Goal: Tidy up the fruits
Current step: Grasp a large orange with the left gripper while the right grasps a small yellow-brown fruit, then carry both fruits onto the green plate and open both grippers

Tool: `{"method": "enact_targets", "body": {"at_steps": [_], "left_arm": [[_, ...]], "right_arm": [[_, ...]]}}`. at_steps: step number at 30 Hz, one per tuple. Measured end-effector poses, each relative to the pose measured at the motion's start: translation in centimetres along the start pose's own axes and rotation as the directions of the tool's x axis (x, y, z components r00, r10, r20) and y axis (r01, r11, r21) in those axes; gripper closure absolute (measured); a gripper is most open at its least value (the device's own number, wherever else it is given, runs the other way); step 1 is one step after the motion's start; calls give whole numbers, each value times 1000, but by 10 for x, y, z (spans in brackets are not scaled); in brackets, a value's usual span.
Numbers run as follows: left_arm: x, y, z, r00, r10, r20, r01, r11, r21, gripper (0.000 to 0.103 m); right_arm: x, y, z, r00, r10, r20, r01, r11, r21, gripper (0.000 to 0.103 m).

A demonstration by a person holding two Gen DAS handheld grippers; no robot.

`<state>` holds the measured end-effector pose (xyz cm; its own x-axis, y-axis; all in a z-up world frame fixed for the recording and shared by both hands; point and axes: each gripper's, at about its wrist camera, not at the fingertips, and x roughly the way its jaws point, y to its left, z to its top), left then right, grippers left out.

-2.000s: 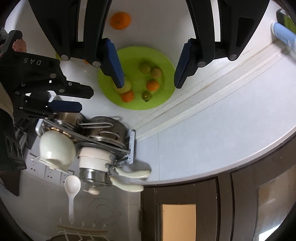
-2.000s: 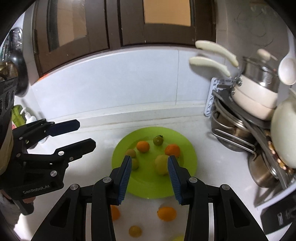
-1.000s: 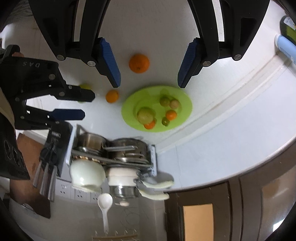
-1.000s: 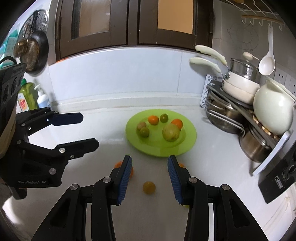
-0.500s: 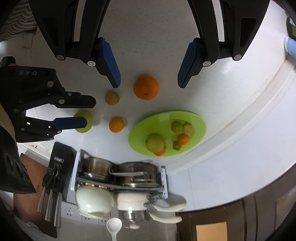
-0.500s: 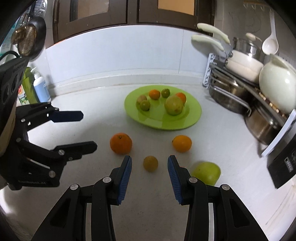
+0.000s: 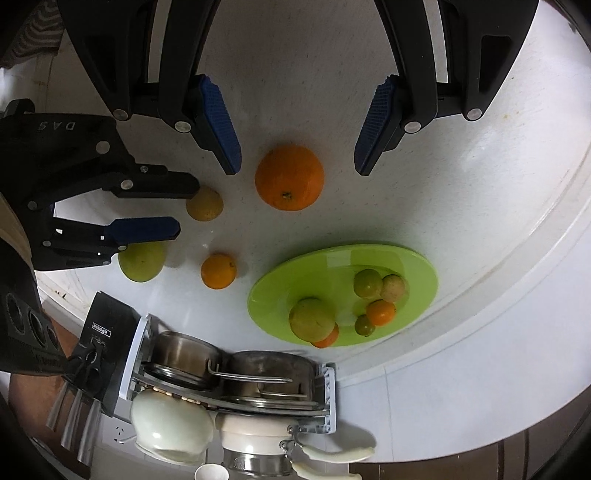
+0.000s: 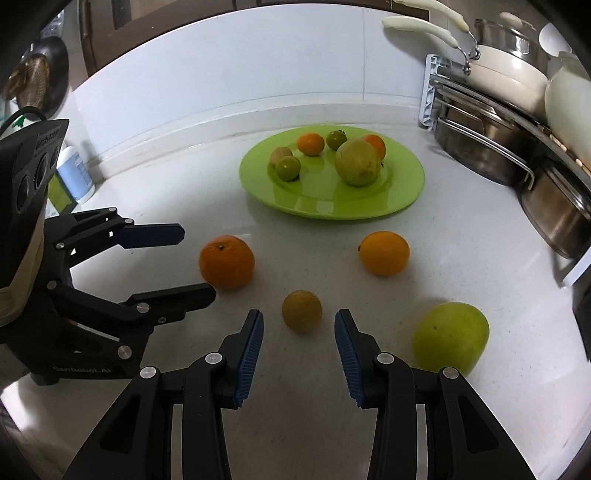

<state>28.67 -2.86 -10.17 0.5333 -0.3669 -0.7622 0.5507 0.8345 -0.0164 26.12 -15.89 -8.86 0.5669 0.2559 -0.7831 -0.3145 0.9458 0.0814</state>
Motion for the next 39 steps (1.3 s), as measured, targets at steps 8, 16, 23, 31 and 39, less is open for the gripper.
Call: {"method": "enact_targets", "body": {"at_steps": [8, 16, 23, 31, 39], "left_arm": [[15, 0, 7, 999, -29, -20, 28, 999, -26, 45], [19, 0, 10, 999, -33, -28, 32, 999, -43, 57], [21, 0, 9, 999, -31, -33, 29, 999, -37, 61], [14, -1, 10, 999, -28, -20, 27, 999, -42, 61], [2, -3, 13, 1000, -18, 5, 19, 998, -53, 61]], "right_arm": [[12, -6, 2, 999, 27, -19, -27, 1000, 15, 62], [18, -6, 5, 999, 25, -31, -25, 1000, 12, 68], [19, -5, 6, 999, 32, -34, -32, 999, 5, 76], [16, -6, 5, 999, 37, -27, -36, 999, 20, 76], [2, -5, 9, 999, 36, 10, -36, 999, 19, 76]]}}
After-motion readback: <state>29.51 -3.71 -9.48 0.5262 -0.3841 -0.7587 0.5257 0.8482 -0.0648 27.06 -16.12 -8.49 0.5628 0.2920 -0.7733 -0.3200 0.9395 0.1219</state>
